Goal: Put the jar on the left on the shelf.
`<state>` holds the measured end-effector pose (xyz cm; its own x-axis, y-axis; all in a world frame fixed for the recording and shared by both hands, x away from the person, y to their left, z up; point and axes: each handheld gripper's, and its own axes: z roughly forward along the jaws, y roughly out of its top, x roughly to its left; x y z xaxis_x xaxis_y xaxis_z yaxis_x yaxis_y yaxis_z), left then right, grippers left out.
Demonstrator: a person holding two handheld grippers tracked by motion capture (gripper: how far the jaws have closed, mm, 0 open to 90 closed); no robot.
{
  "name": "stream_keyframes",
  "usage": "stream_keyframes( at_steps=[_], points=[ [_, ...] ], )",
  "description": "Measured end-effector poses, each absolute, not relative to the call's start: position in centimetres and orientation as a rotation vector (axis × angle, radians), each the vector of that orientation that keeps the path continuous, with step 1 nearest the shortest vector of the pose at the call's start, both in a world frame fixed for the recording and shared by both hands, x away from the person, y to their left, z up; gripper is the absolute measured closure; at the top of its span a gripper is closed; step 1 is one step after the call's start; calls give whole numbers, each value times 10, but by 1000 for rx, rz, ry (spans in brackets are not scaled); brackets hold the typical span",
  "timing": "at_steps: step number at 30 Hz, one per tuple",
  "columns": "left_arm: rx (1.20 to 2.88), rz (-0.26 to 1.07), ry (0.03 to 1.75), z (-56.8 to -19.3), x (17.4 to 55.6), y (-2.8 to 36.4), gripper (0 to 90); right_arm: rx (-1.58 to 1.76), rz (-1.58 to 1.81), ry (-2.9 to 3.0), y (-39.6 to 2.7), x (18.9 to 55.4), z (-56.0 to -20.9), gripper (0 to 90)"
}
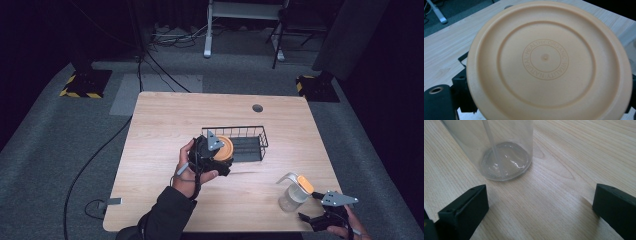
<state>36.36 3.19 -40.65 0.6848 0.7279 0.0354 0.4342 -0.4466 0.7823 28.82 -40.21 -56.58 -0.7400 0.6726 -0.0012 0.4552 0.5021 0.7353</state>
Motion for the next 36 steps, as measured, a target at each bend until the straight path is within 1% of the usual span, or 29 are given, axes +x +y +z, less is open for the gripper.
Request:
stream_keyframes(
  at_steps=[16,36],
  points=[
    [2084,490,891,-396,394,9,93,950,1078,2461,-402,288,-566,1],
    [2093,501,938,-403,425,-3,93,950,1078,2461,-402,288,-566,1]
  ],
)
